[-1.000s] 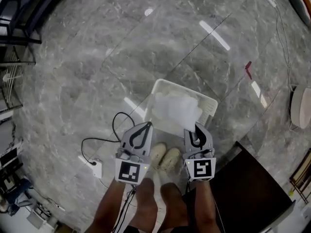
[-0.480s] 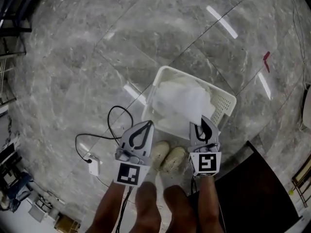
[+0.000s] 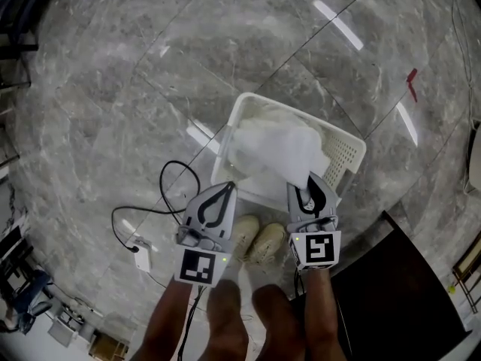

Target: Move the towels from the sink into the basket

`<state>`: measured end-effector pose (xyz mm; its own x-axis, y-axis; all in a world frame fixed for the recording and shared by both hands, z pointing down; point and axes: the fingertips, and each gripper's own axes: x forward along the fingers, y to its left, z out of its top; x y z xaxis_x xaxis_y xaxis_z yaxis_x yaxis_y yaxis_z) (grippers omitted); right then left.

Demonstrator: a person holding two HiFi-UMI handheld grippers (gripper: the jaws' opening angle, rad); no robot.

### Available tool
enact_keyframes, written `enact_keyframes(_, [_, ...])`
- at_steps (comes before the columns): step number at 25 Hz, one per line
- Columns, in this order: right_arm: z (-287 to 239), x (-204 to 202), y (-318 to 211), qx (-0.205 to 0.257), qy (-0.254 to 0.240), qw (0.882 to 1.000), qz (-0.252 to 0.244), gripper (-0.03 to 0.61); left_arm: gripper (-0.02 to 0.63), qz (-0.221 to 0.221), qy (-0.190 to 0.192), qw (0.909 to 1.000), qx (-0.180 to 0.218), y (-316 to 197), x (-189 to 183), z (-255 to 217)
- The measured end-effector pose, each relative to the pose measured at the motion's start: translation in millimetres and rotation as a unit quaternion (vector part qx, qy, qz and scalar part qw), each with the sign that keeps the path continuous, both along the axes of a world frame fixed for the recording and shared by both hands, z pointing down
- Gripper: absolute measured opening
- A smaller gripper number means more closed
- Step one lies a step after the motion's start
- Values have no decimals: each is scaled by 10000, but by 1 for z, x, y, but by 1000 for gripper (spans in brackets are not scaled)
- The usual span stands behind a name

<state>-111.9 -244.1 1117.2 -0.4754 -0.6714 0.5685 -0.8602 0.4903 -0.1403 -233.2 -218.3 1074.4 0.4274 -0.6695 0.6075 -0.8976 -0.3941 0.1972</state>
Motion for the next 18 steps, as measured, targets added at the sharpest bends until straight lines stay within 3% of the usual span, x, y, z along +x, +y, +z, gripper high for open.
enact_keyframes(6, [-36,-3,4,-56,-86,9999,-2,310,9,194,-39,9996,193,-8,7,-45])
enact_keyframes(9, [-61,-2,4,-10,-102,9999,49,337,9,197,-21,9994,287,-12,9,-73])
enact_keyframes(18, [-172,2,-6,289,-68,9995,108,341,9,288,51,9964,795,-35,16,-188])
